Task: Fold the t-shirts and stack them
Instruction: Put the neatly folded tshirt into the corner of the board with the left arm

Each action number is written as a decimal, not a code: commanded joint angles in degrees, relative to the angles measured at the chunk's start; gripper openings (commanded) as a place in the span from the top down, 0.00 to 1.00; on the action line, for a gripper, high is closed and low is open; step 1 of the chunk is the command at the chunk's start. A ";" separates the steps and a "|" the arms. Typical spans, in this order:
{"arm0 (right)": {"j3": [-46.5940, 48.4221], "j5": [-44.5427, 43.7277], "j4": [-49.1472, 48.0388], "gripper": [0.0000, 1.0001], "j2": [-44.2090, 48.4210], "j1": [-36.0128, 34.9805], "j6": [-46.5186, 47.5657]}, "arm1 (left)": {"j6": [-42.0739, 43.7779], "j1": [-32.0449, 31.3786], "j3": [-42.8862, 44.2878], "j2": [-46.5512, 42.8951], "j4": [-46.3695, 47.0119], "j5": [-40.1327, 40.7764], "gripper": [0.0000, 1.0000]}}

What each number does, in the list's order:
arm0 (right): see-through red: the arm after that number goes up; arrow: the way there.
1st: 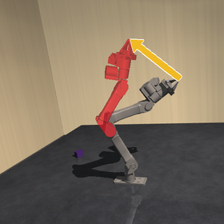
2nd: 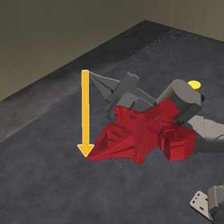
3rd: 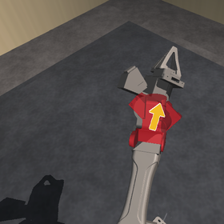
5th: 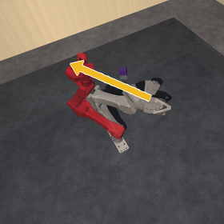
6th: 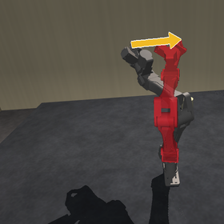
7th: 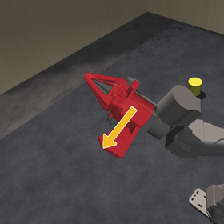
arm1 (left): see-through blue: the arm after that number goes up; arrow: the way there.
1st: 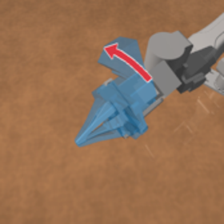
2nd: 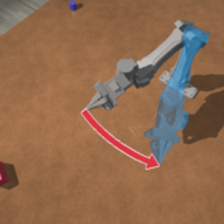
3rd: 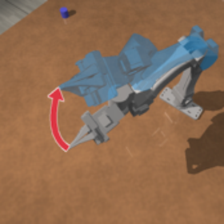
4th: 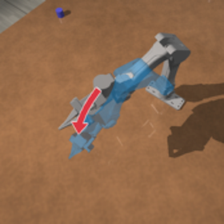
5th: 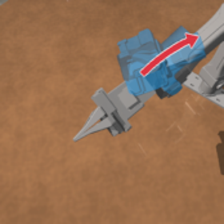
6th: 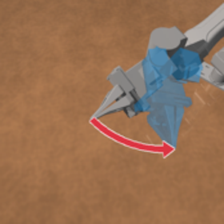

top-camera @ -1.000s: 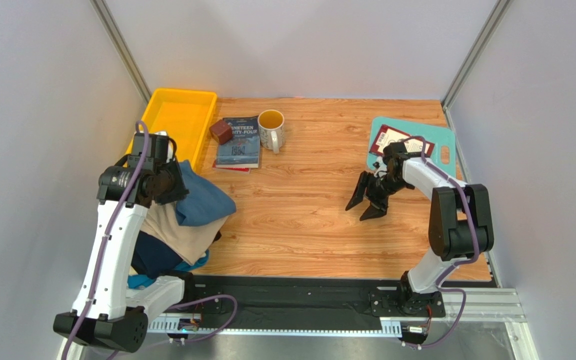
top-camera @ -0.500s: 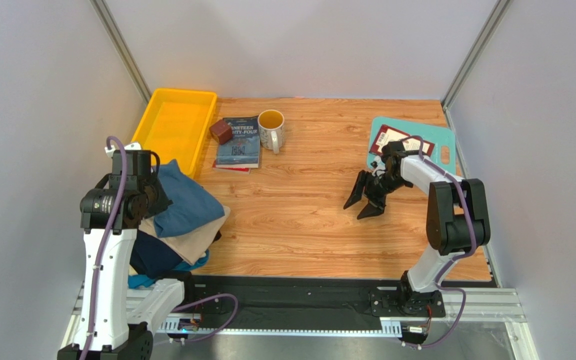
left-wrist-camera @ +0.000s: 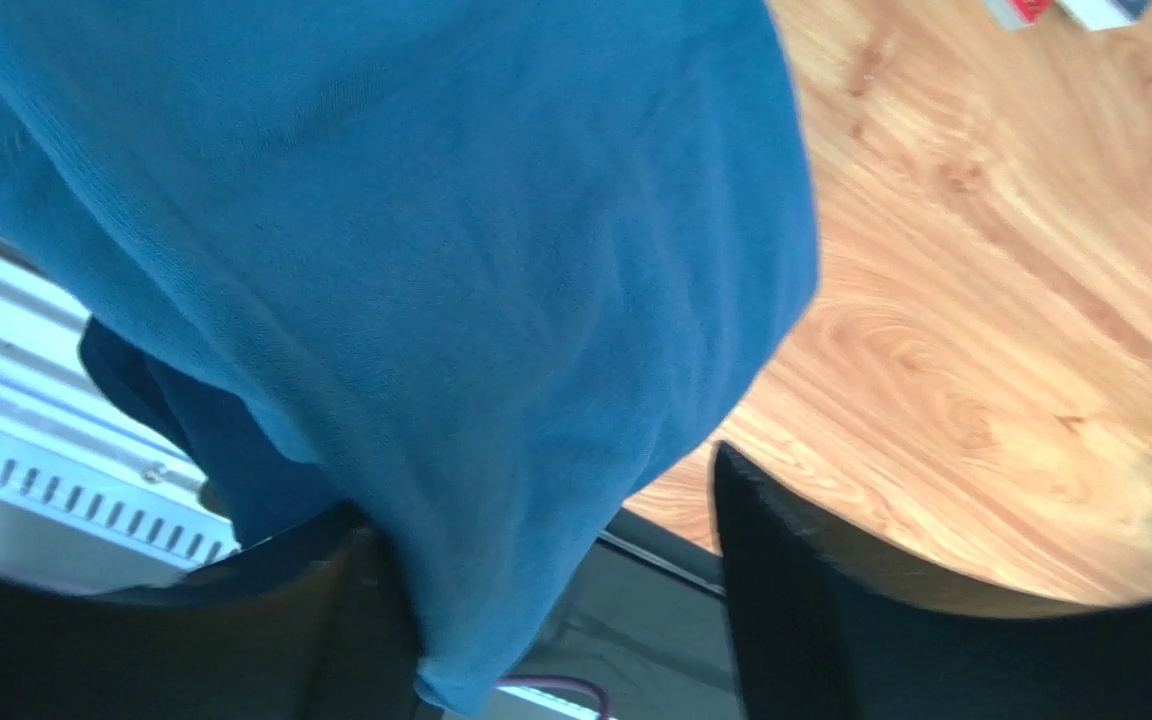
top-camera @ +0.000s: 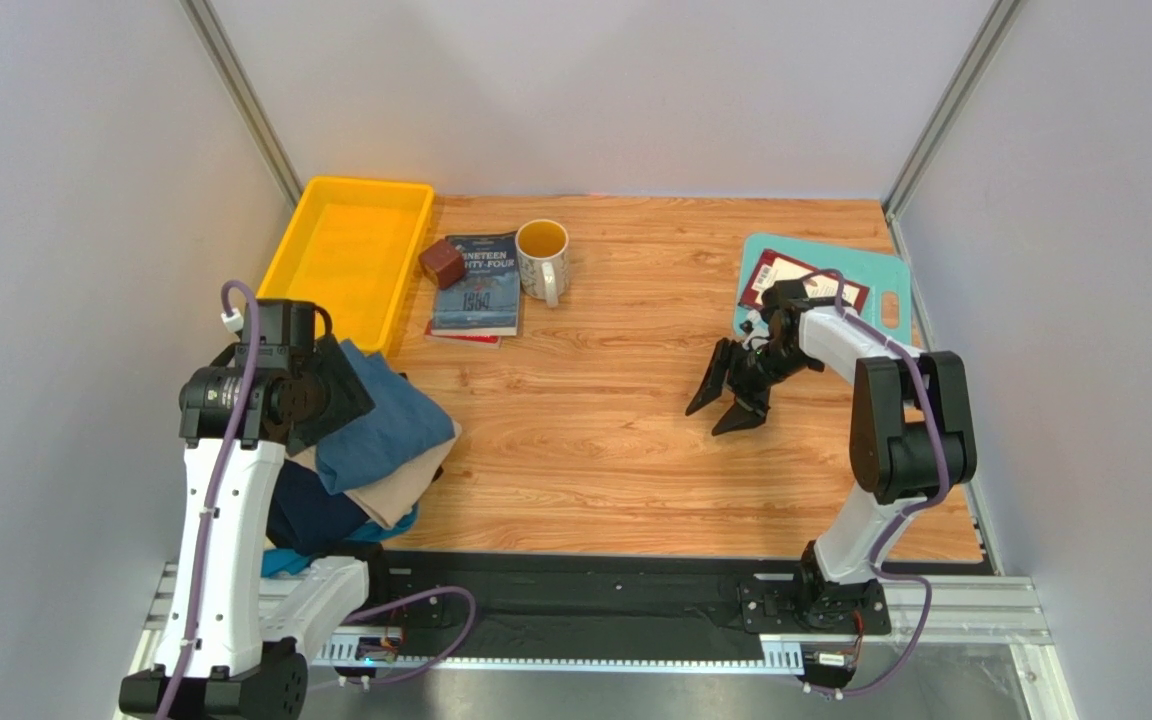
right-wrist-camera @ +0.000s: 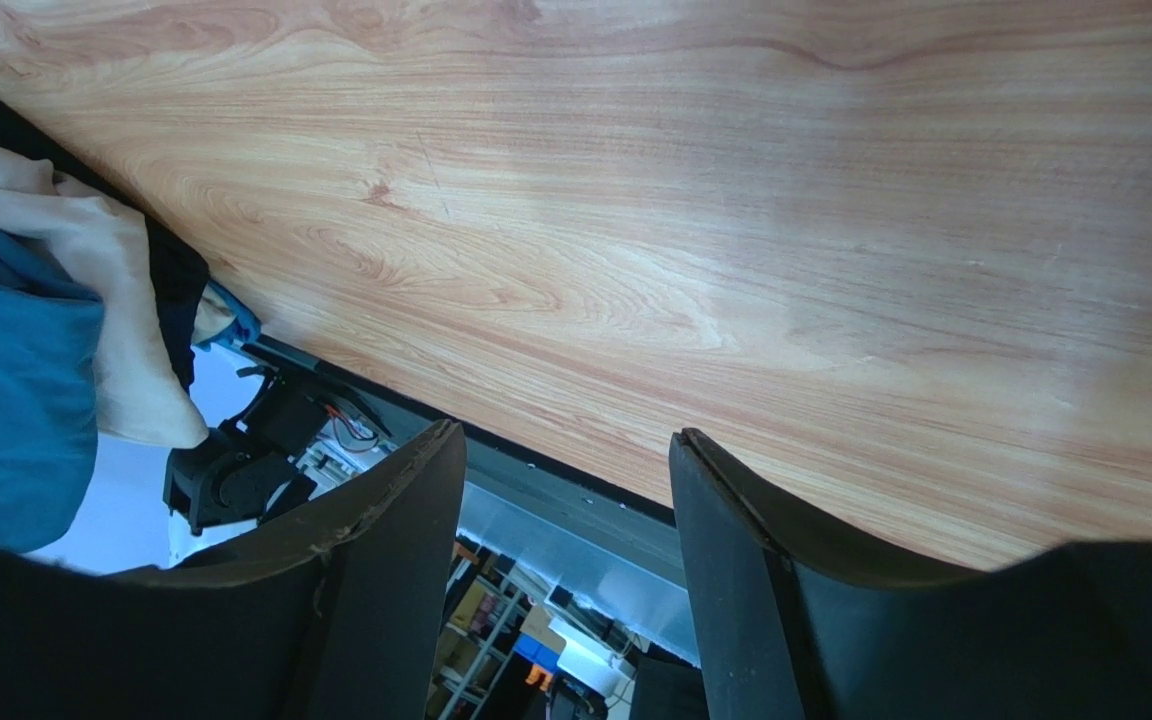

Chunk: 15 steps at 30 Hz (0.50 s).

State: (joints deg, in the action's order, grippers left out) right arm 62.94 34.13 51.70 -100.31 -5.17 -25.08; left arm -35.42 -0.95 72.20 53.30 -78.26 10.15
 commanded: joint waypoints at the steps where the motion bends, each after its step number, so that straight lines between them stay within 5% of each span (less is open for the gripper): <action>1: 2.54 -0.03 0.41 0.42 -0.32 -0.19 -0.14 | -3.87 0.51 5.39 1.09 -18.25 -2.34 0.39; 7: 4.30 -1.26 1.38 0.42 -0.85 -0.10 0.03 | -2.56 0.42 14.54 5.84 -18.16 4.42 0.39; 15: 5.62 -2.66 2.70 0.42 -1.03 0.60 0.82 | -0.44 0.42 25.43 13.93 -18.16 2.50 0.41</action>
State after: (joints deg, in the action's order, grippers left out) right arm 66.61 32.64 53.28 -101.16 -5.13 -24.99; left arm -36.97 -0.93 92.09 65.10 -78.15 12.56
